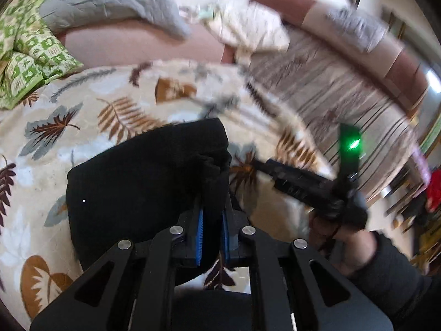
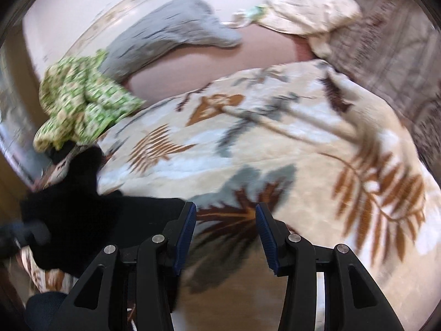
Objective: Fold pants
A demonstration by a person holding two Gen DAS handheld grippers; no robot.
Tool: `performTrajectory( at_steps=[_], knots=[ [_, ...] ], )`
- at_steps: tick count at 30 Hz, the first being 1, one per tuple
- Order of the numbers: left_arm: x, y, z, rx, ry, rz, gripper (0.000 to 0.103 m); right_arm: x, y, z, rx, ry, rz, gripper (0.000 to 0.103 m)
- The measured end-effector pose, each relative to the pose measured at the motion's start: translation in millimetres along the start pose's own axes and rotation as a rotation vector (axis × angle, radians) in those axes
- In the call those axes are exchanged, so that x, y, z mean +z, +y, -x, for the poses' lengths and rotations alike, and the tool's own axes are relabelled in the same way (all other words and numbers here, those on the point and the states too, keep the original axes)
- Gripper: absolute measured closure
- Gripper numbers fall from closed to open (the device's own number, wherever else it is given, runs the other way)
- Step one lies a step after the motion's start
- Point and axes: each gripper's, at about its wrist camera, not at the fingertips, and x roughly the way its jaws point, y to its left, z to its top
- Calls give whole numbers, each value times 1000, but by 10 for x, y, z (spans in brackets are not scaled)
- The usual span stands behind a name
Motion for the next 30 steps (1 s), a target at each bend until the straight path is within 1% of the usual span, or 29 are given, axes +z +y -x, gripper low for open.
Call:
performTrajectory(
  at_steps=[1, 2, 6, 10, 14, 20, 23, 24, 25, 26, 27, 28, 30],
  knots=[
    [35, -54, -58, 29, 29, -11, 95, 1, -44, 7, -3, 0, -16, 57],
    [66, -86, -98, 37, 49, -15, 95, 3, -92, 16, -5, 0, -34, 57],
    [148, -183, -170, 50, 76, -39, 95, 14, -149, 39, -10, -4, -47, 57],
    [191, -275, -357, 72, 147, -66, 95, 6, -119, 63, -14, -9, -34, 57],
    [218, -277, -436, 46, 186, -67, 95, 11, -122, 56, -12, -7, -39, 57],
    [205, -306, -594, 0, 284, -78, 95, 3, -108, 50, -15, -4, -32, 57],
    [212, -323, -653, -22, 320, -78, 94, -7, -95, 46, -17, -2, -29, 57],
    [211, -329, -680, -27, 334, -77, 93, -12, -92, 45, -18, -1, -29, 57],
    [207, -330, -716, -37, 355, -72, 88, -9, -91, 42, -17, -1, -29, 57],
    [204, -327, -742, -54, 371, -65, 85, -12, -89, 41, -18, 1, -29, 57],
    [199, -320, -755, -82, 384, -57, 80, -15, -93, 41, -20, 0, -29, 57],
    [201, -306, -757, -111, 390, -45, 70, -16, -95, 42, -21, 0, -29, 57],
    [200, -278, -736, -171, 390, -17, 61, -14, -95, 45, -22, -2, -28, 57]
  ],
)
